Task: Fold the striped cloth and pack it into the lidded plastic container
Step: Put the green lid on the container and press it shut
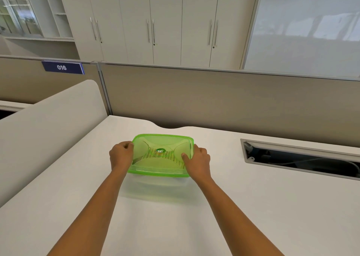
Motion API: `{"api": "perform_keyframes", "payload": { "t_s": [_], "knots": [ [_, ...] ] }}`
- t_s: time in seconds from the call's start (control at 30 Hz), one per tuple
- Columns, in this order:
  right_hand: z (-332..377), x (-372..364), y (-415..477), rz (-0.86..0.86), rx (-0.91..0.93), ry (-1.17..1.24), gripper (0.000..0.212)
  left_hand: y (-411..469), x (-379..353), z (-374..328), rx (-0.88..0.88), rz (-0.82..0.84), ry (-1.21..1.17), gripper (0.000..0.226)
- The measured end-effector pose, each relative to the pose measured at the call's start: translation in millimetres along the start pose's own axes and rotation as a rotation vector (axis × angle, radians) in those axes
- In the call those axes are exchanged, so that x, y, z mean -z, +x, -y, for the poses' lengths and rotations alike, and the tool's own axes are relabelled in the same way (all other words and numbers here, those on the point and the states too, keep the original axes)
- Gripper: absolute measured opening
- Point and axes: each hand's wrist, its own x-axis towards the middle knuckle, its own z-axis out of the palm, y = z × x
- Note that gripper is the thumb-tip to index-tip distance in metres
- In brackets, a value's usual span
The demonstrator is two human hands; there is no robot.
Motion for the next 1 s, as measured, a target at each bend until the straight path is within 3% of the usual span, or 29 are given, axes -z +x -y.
{"api": "perform_keyframes", "payload": {
  "t_s": [0.4,0.53,0.77,1.0],
  "knots": [
    [1,5,35,-0.078,-0.186,0.303,0.045,34,-4,-14,0.026,0.115,0.237,0.039],
    [4,1,56,-0.04,-0.24,0.398,0.043,44,-12,-22,0.03,0.205,0.137,0.034],
    [-2,-9,78,-0.04,-0.289,0.489,0.03,61,-17,-9,0.172,0.227,-0.106,0.04],
    [-3,-16,82,-0.085,-0.301,0.501,0.038,72,-21,-7,0.253,0.297,-0.196,0.04]
  ]
}}
